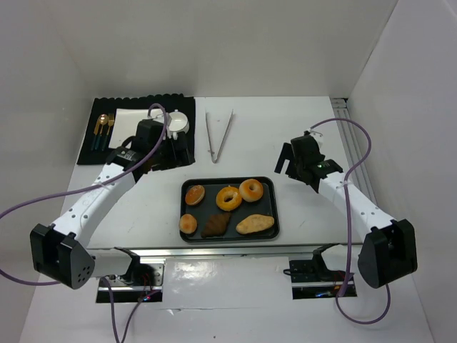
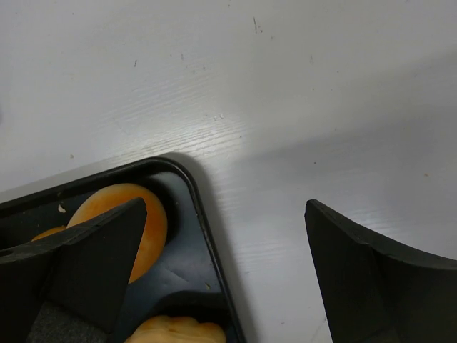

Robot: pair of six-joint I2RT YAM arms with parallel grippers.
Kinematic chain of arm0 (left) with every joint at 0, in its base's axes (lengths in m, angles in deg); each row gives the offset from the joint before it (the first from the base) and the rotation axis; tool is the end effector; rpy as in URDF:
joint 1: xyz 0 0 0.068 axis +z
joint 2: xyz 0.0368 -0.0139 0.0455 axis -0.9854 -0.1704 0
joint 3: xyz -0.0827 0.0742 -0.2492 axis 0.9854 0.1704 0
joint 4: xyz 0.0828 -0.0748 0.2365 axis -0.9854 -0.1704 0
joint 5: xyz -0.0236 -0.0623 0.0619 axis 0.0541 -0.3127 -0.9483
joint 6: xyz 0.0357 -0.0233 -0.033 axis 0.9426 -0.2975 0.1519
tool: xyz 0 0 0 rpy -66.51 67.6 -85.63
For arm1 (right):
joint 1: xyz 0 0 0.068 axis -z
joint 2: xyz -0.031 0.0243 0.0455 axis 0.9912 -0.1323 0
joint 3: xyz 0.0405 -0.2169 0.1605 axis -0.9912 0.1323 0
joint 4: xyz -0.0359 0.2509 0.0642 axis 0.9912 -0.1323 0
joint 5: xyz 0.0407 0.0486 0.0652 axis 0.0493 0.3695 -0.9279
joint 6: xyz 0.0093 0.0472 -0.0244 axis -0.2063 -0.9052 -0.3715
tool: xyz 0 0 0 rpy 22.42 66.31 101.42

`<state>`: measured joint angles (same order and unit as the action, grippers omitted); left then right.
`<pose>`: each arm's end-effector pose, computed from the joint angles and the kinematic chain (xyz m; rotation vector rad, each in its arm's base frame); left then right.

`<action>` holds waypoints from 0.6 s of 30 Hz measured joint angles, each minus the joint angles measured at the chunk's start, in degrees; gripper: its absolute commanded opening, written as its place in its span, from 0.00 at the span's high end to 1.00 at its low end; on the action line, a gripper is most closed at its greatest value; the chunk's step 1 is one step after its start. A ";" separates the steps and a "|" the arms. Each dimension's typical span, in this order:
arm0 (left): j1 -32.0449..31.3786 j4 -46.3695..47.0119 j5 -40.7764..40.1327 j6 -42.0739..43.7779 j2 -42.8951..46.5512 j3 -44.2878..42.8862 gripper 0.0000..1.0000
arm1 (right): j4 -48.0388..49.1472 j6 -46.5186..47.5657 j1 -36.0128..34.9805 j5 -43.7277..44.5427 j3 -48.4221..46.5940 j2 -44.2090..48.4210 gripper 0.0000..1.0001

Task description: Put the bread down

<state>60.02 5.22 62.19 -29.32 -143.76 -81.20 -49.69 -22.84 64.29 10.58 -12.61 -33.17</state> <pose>0.2614 -0.0966 0.3283 -0.2626 2.2857 -0.5125 0.2455 0.0703 0.2560 0.3755 2.3467 0.0774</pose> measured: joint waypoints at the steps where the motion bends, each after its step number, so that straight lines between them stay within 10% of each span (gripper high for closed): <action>1: 0.00 0.02 0.20 0.00 0.00 0.00 0.00 | 0.00 0.00 0.00 0.13 0.00 0.04 0.01; 18: -16.17 -6.01 -15.56 0.42 -27.04 -21.31 0.00 | -0.28 -0.24 0.00 1.64 -0.02 2.34 0.01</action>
<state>43.85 -0.79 46.62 -28.90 -170.80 -102.51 -49.97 -23.08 64.29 12.22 -12.63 -30.83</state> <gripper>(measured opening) 0.999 0.992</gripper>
